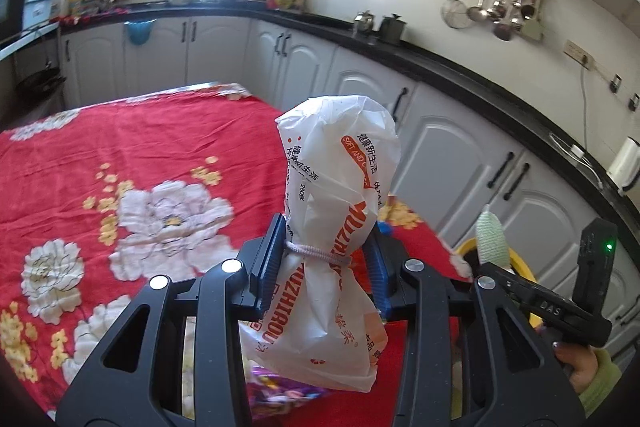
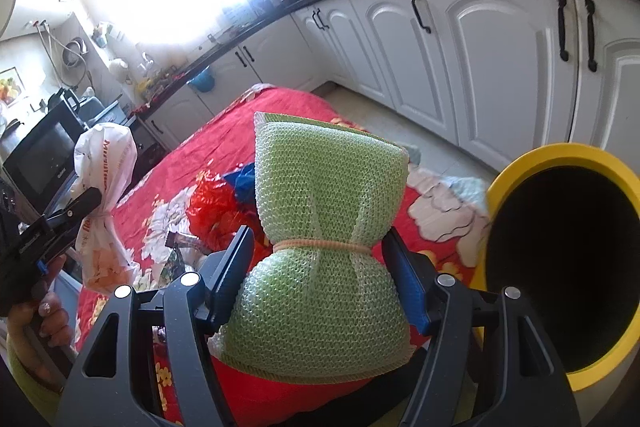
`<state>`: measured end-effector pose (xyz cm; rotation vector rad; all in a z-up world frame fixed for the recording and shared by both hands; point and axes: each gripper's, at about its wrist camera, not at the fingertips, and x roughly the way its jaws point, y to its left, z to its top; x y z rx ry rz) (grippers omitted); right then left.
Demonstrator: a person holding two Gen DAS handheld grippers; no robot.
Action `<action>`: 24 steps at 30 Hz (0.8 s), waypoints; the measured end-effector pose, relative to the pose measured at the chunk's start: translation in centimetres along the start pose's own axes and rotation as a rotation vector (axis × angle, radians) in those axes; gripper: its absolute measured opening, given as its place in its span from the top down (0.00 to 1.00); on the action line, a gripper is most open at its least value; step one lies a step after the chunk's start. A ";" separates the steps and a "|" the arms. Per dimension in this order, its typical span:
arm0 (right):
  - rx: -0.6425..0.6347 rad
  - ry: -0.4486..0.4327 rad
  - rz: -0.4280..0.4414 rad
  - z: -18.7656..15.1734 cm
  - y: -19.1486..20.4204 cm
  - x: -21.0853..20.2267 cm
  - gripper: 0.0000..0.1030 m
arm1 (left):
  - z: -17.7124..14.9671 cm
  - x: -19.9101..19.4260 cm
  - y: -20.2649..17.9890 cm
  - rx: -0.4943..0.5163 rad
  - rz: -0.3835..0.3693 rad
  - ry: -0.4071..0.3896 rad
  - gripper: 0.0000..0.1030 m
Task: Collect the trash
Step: 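Carry both held bags toward the yellow-rimmed trash bin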
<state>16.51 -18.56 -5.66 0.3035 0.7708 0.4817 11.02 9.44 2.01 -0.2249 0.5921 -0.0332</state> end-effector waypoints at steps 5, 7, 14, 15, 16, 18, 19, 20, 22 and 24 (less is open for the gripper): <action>0.001 -0.025 -0.013 0.1 -0.9 -1.4 0.38 | 0.1 0.0 -2.5 0.027 -0.042 -0.008 0.70; -0.001 -0.038 -0.020 0.1 -1.4 -2.0 0.38 | 0.3 0.2 -3.7 0.041 -0.059 -0.010 0.70; 0.008 -0.077 -0.053 0.1 -3.1 -4.2 0.38 | 0.3 0.6 -7.1 0.080 -0.111 -0.013 0.70; 0.008 -0.081 -0.058 -0.1 -3.1 -4.4 0.38 | 0.3 0.8 -7.6 0.085 -0.117 -0.012 0.70; 0.012 -0.086 -0.064 -0.1 -3.4 -4.7 0.38 | 0.2 0.8 -7.9 0.087 -0.121 -0.012 0.70; 0.024 -0.096 -0.073 -0.2 -4.2 -5.2 0.38 | 0.2 1.1 -8.9 0.096 -0.134 -0.010 0.70; 0.029 -0.100 -0.077 -0.2 -4.4 -5.4 0.38 | 0.1 1.2 -9.2 0.099 -0.139 -0.009 0.70; 0.034 -0.106 -0.082 -0.2 -4.8 -5.7 0.38 | 0.1 1.4 -9.7 0.104 -0.146 -0.008 0.70; 0.042 -0.113 -0.091 -0.1 -5.4 -6.0 0.38 | 0.0 1.8 -10.6 0.112 -0.157 -0.002 0.70; 0.052 -0.123 -0.108 -0.1 -6.1 -6.4 0.38 | -0.1 2.1 -11.2 0.113 -0.166 0.003 0.70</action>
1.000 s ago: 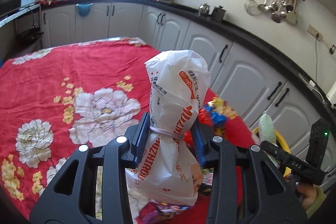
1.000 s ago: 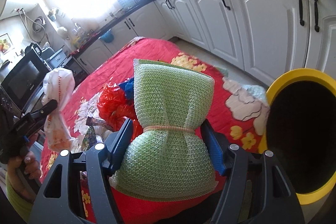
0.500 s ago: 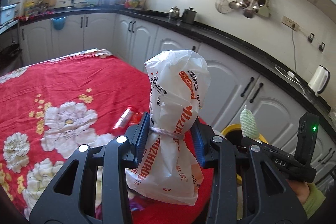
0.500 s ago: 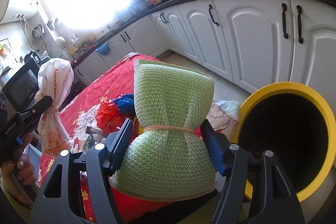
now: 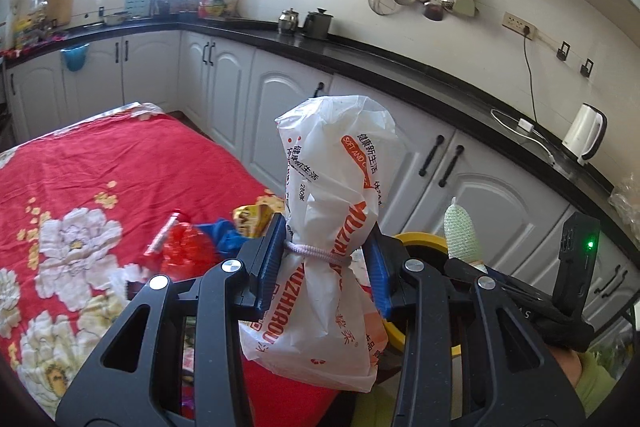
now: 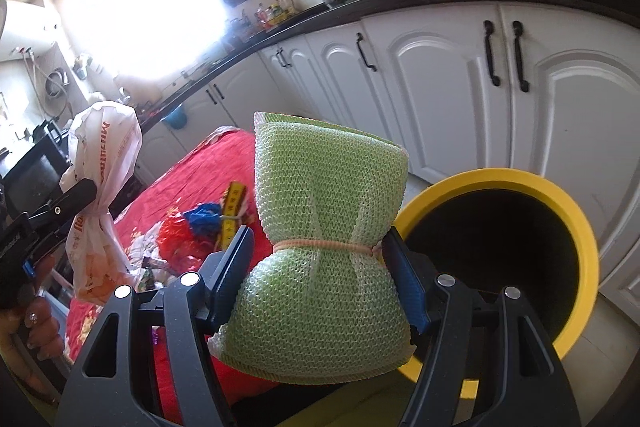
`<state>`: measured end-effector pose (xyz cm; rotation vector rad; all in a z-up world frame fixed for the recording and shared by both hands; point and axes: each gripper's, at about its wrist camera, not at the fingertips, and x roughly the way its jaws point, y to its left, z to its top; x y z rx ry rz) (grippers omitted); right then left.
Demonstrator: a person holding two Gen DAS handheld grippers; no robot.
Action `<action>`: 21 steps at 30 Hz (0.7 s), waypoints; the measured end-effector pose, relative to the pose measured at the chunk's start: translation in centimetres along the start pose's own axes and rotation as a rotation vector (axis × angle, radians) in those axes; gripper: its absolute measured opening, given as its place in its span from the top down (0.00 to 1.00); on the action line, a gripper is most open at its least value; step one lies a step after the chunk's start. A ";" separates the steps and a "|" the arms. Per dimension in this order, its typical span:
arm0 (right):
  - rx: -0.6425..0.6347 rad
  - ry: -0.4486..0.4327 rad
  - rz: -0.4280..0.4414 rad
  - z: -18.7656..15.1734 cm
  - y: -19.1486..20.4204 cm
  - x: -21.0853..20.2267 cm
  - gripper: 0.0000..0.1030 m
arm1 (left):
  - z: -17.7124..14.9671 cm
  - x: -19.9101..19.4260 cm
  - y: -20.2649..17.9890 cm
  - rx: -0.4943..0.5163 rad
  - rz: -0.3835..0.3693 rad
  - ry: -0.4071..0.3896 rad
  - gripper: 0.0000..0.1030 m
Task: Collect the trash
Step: 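Carry both held bags toward the yellow-rimmed trash bin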
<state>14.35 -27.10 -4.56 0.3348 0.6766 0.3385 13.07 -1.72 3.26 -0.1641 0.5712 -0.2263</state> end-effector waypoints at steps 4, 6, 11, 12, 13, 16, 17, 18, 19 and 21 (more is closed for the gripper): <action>0.022 -0.013 -0.018 0.1 -1.6 -0.7 0.38 | -0.1 1.1 -1.5 0.006 -0.022 0.007 0.70; 0.028 -0.022 -0.035 0.2 -2.3 -1.0 0.38 | -0.2 1.7 -2.1 0.007 -0.035 0.012 0.70; 0.040 -0.033 -0.068 0.4 -4.1 -1.3 0.38 | -0.4 3.4 -3.8 0.013 -0.064 0.031 0.70; 0.045 -0.035 -0.076 0.5 -4.7 -1.3 0.38 | -0.6 3.8 -4.2 0.013 -0.068 0.036 0.70; 0.050 -0.036 -0.081 0.5 -5.0 -1.4 0.38 | -0.7 4.1 -4.5 0.012 -0.073 0.039 0.70; 0.060 -0.036 -0.099 0.4 -6.1 -1.4 0.37 | -1.0 5.2 -5.5 0.014 -0.089 0.051 0.70; 0.065 -0.035 -0.103 0.4 -6.4 -1.4 0.37 | -1.1 5.7 -6.0 0.015 -0.097 0.056 0.70; 0.070 -0.033 -0.107 0.3 -6.7 -1.4 0.37 | -1.2 6.2 -6.3 0.017 -0.103 0.062 0.70; 0.073 -0.029 -0.112 0.2 -7.1 -1.3 0.37 | -1.3 6.5 -6.6 0.017 -0.106 0.068 0.70; 0.080 -0.021 -0.123 -0.1 -7.7 -1.2 0.37 | -1.5 7.4 -7.4 0.021 -0.121 0.081 0.70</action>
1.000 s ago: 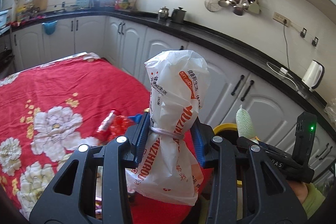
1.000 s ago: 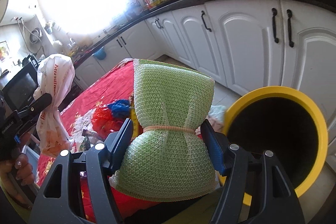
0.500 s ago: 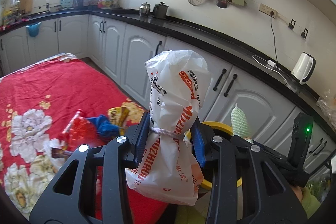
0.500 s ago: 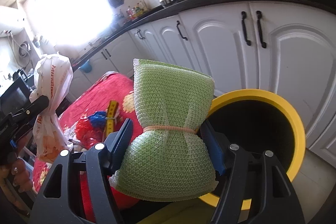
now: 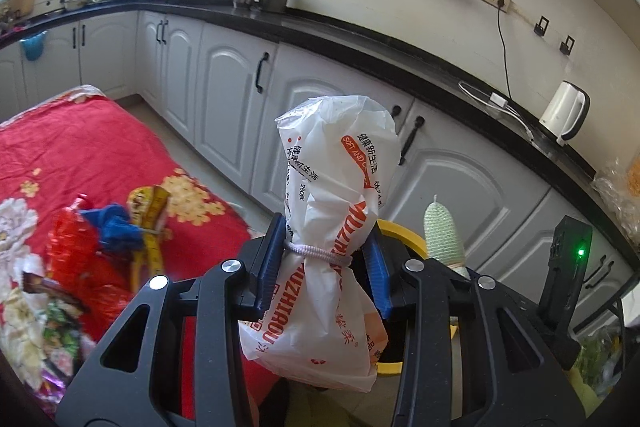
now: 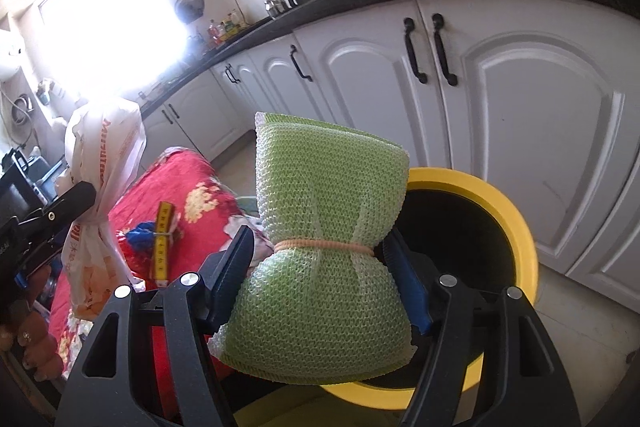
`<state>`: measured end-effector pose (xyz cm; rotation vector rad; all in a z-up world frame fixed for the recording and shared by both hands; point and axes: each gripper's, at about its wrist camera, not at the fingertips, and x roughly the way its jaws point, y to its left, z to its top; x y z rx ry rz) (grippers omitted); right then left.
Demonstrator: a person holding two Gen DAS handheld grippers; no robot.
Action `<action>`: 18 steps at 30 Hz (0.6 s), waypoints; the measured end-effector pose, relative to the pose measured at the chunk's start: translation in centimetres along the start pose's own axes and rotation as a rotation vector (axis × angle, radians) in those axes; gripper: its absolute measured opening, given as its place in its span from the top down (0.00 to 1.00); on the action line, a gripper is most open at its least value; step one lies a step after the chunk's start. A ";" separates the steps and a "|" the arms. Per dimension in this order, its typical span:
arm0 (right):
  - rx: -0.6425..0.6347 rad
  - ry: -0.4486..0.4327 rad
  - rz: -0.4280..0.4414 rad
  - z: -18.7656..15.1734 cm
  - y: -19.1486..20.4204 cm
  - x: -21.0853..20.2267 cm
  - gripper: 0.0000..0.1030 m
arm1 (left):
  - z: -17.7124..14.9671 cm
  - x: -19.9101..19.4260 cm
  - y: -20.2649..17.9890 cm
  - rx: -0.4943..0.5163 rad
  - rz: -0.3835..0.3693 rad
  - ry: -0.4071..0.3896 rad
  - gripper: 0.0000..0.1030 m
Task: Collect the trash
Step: 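Carry both held bags toward the yellow-rimmed trash bin, then open the right tool over the bin while the left tool releases the white bag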
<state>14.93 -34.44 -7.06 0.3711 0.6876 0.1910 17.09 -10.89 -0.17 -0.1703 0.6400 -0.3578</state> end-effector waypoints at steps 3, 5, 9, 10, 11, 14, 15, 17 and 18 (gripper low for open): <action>0.006 0.011 -0.011 -0.4 -0.8 0.3 0.37 | -0.2 1.3 -0.9 0.012 -0.014 0.016 0.70; 0.014 0.020 -0.016 -0.5 -1.4 0.5 0.36 | -0.3 2.1 -1.5 0.018 -0.026 0.028 0.70; 0.037 0.043 -0.028 -0.9 -2.8 0.9 0.36 | -0.7 3.9 -2.7 0.038 -0.039 0.051 0.70; 0.041 0.048 -0.032 -1.0 -3.0 1.0 0.36 | -0.8 4.5 -3.0 0.043 -0.043 0.062 0.70; 0.044 0.053 -0.035 -1.1 -3.4 1.1 0.36 | -0.8 4.8 -3.1 0.044 -0.045 0.070 0.70; 0.062 0.076 -0.043 -1.5 -4.5 1.5 0.36 | -0.8 6.2 -3.5 0.041 -0.054 0.096 0.69; 0.071 0.080 -0.044 -1.7 -4.9 1.5 0.36 | -0.8 6.7 -3.6 0.041 -0.056 0.105 0.69; 0.082 0.088 -0.048 -1.9 -5.5 1.7 0.35 | -0.8 7.6 -4.0 0.043 -0.062 0.118 0.69; 0.089 0.093 -0.051 -2.0 -5.7 1.7 0.35 | -0.7 7.9 -4.2 0.046 -0.062 0.124 0.69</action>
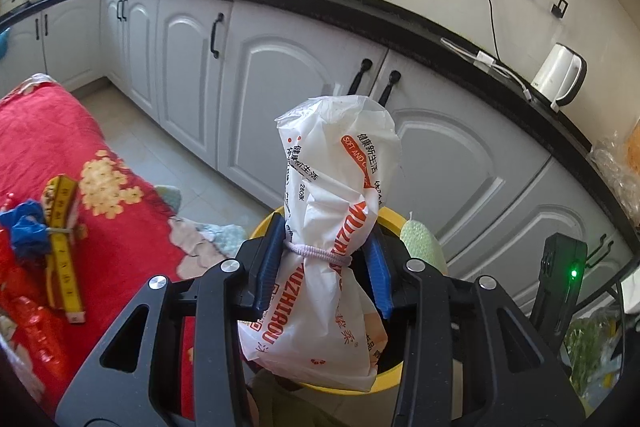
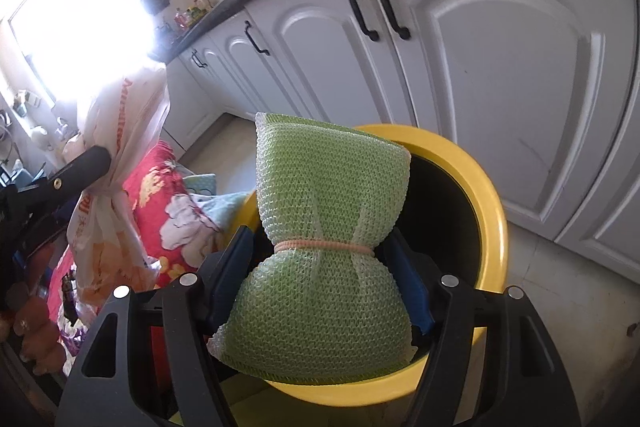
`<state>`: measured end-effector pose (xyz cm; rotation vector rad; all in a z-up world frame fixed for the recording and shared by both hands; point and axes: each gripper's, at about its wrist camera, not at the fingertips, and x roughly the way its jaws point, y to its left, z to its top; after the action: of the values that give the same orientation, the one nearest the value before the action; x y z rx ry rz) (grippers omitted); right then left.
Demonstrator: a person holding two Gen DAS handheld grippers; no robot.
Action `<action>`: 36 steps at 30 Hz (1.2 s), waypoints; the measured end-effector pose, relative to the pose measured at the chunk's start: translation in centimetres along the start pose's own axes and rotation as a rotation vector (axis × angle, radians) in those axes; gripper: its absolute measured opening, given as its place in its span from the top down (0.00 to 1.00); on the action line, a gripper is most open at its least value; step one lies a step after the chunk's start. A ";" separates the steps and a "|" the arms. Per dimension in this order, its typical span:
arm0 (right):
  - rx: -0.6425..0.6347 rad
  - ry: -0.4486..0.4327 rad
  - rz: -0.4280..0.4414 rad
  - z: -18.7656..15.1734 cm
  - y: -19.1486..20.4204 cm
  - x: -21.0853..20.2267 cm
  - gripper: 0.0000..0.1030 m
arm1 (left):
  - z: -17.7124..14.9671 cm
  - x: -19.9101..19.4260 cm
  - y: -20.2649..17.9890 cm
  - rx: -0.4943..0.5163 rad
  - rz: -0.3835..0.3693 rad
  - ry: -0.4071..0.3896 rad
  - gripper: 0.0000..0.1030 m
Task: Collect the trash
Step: 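Open the right tool over the bin while the left tool releases the white bag, then move both open tools back over the remaining trash on the table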
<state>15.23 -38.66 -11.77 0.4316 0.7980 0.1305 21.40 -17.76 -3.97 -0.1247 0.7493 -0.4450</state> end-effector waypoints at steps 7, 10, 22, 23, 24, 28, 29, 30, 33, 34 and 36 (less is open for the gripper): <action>0.030 0.004 -0.004 0.0 -1.3 0.1 0.35 | 0.4 2.0 -0.8 0.002 -0.009 0.028 0.69; 0.036 0.010 -0.004 -0.1 -1.6 0.2 0.35 | 0.6 2.6 -1.2 0.003 -0.009 0.036 0.69; 0.053 0.014 -0.029 -0.1 -2.1 0.1 0.23 | 1.1 2.4 0.0 -0.068 -0.013 0.018 0.30; 0.053 0.011 -0.040 0.0 -2.2 0.0 0.23 | 1.0 2.2 0.1 -0.073 -0.010 0.015 0.28; 0.053 0.005 -0.048 0.0 -2.3 -0.2 0.23 | 1.0 1.9 0.4 -0.080 -0.007 0.010 0.26; 0.061 -0.012 -0.061 0.2 -2.6 -0.7 0.22 | 0.9 1.0 0.9 -0.089 0.006 -0.003 0.20; 0.061 -0.016 -0.063 0.2 -2.6 -0.9 0.22 | 0.8 0.5 1.0 -0.089 0.013 -0.009 0.17; 0.059 -0.020 -0.063 0.2 -2.6 -1.1 0.22 | 0.7 0.3 1.1 -0.090 0.015 -0.012 0.16; 0.051 -0.035 -0.061 0.3 -2.0 -1.5 0.21 | 0.5 -0.8 1.5 -0.094 0.035 -0.025 0.11; 0.048 -0.040 -0.058 0.4 -1.8 -1.6 0.20 | 0.4 -1.2 1.6 -0.096 0.042 -0.029 0.11; 0.037 -0.060 -0.051 0.5 -1.2 -2.1 0.19 | 0.2 -2.0 2.0 -0.098 0.051 -0.039 0.11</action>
<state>14.05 -40.46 -10.53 0.4476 0.7528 0.0557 20.94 -15.12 -3.02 -0.2054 0.7342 -0.3561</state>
